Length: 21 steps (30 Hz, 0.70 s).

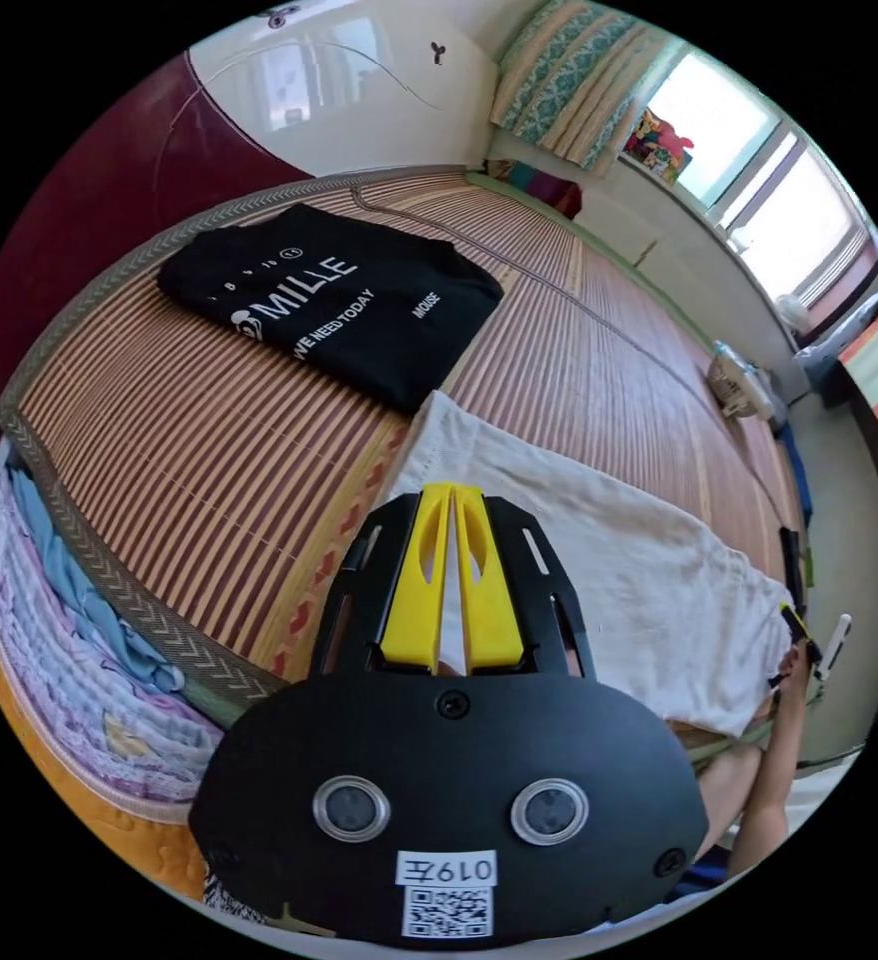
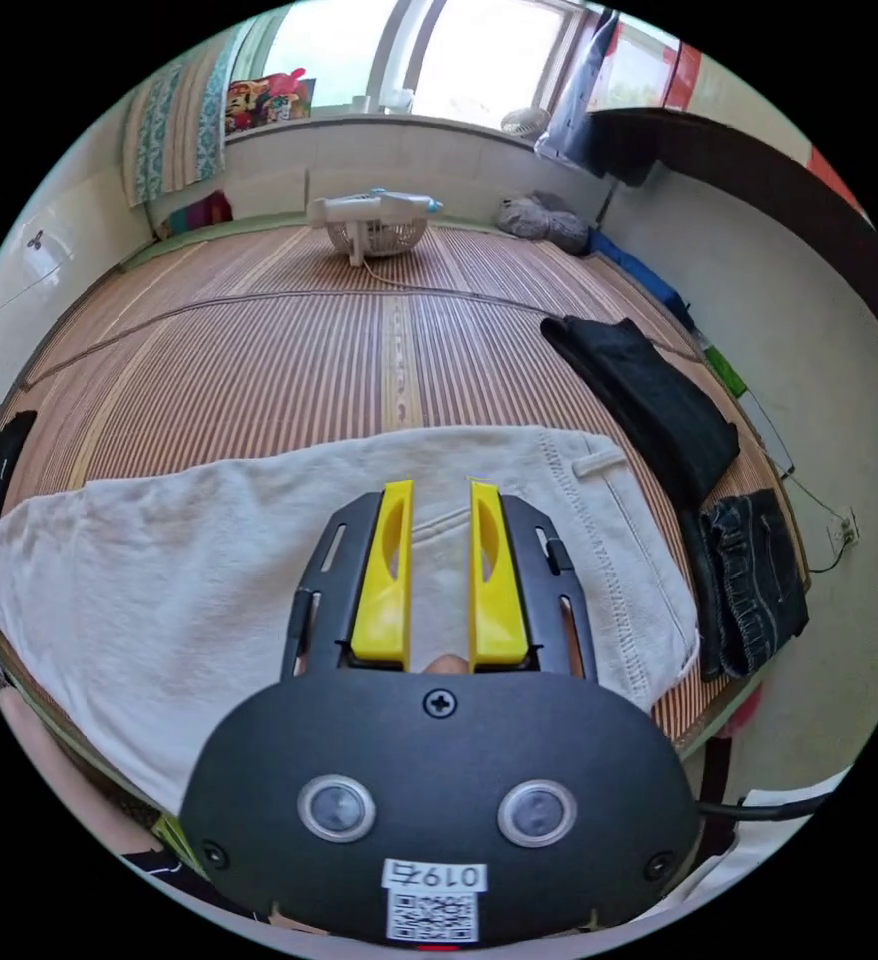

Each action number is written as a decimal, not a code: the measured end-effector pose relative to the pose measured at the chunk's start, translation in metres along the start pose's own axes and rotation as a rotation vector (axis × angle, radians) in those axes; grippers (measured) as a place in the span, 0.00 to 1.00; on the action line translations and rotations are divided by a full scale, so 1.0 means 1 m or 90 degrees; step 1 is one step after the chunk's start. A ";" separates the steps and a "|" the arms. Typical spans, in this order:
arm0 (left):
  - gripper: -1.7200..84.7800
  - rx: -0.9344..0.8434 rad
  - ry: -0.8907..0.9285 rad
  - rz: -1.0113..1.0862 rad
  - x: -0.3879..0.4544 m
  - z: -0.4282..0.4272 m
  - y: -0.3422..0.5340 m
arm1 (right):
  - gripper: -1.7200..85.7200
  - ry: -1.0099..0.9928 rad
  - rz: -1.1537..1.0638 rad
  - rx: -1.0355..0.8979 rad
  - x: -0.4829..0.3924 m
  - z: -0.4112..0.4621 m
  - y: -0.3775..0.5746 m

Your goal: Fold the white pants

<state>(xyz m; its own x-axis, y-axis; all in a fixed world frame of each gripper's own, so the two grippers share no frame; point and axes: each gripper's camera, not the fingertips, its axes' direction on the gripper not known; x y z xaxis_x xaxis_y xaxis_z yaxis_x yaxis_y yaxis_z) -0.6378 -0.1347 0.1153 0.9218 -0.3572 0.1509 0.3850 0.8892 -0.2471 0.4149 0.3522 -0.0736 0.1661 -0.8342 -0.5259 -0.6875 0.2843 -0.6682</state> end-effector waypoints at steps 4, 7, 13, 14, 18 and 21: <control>0.03 0.007 0.013 -0.002 -0.020 0.007 0.000 | 0.12 0.015 -0.015 -0.020 -0.017 0.000 -0.011; 0.03 0.005 0.019 0.007 -0.032 0.009 -0.003 | 0.12 0.030 -0.029 -0.027 -0.031 -0.004 -0.018; 0.04 0.036 0.012 0.026 -0.041 -0.011 -0.005 | 0.12 0.032 -0.052 0.009 -0.058 -0.029 -0.023; 0.04 0.067 0.053 0.010 -0.046 -0.024 0.002 | 0.12 0.044 -0.073 0.042 -0.071 -0.044 -0.022; 0.06 0.134 0.189 -0.089 -0.068 -0.050 0.044 | 0.11 0.054 -0.158 0.155 -0.121 -0.103 -0.009; 0.09 0.112 0.252 -0.185 -0.094 -0.045 0.081 | 0.10 0.039 -0.213 0.213 -0.163 -0.144 0.011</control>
<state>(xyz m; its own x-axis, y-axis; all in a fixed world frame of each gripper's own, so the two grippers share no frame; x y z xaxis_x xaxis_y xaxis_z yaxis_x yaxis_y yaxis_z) -0.6913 -0.0420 0.0385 0.7384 -0.6464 -0.1922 0.6449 0.7602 -0.0789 0.2779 0.4233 0.0804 0.2908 -0.9294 -0.2274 -0.3369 0.1230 -0.9335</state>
